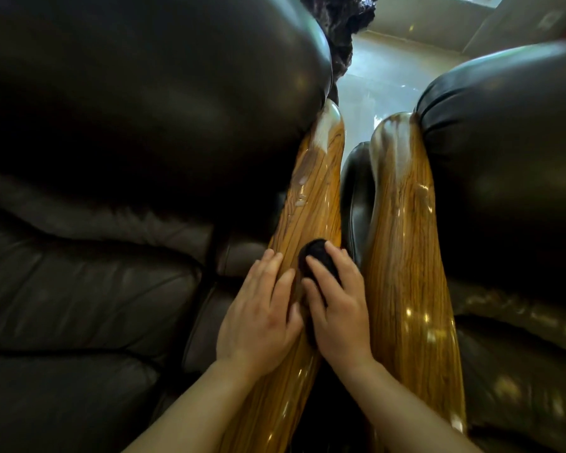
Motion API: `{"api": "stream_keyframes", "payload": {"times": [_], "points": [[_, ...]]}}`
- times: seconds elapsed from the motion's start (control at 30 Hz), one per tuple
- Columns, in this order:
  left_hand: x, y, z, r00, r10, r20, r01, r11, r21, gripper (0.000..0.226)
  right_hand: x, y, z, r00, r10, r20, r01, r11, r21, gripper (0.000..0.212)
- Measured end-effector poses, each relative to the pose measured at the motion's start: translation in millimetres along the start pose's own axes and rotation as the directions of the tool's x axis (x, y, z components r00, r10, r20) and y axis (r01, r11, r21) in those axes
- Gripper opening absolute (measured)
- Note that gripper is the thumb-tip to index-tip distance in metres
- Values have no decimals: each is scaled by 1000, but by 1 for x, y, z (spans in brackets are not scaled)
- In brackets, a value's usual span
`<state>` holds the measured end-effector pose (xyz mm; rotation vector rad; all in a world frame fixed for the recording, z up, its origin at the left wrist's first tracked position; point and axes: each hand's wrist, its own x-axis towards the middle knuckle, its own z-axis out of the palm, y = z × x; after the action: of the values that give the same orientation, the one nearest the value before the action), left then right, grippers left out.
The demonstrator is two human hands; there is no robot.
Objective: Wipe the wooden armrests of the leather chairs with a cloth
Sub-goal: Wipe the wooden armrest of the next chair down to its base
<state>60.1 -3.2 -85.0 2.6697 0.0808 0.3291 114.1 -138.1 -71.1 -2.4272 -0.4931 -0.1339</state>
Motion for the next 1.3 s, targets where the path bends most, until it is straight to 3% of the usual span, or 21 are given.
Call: {"api": "stream_keyframes", "payload": {"times": [0.13,0.27,0.4,0.5,0.57,0.7,0.87,0.97,1.03,1.1,1.2,1.23,1.3], "points": [[0,-3,2,1000,22,5,-23,999,23,48,69,-10,-2,983,181,-26,-179,981,74,38],[0,-3,0,1000,22,4,-22,1000,-15,47,75,-3,-6,987,-123,101,129,990,-55,36],[0,-2,-2,1000,18,-10,-18,999,-42,49,83,-3,-7,891,-381,249,433,878,-204,36],[-2,-2,-2,1000,11,-11,-11,999,-41,48,76,7,-12,837,-493,237,537,823,-185,31],[-2,-2,-2,1000,8,1,-8,999,-33,46,71,16,-15,873,-460,162,485,852,-195,29],[-2,-4,-1,1000,8,6,-8,1000,-21,46,87,-7,-2,967,-234,102,252,936,-244,34],[-1,-4,-3,1000,31,-1,-31,999,-27,47,51,8,-13,913,-385,136,403,902,-153,33],[-1,-4,-1,999,33,-9,-33,999,-14,45,74,5,-5,988,-153,15,154,979,-130,36],[-2,-4,-2,999,30,-10,-30,999,-17,45,93,-8,4,999,-6,-33,2,992,-125,37],[-1,-4,-2,999,34,-14,-34,999,-17,45,92,-12,6,998,-64,-10,61,982,-179,36],[-1,-5,-2,999,36,-22,-37,999,-22,44,69,1,-5,951,-293,102,309,926,-218,34],[-1,-5,-3,999,35,-21,-36,999,-26,44,68,5,-9,943,-310,120,330,918,-219,35],[0,-4,-3,999,36,-24,-37,999,-27,44,83,8,-10,972,-224,72,235,949,-210,35]]}}
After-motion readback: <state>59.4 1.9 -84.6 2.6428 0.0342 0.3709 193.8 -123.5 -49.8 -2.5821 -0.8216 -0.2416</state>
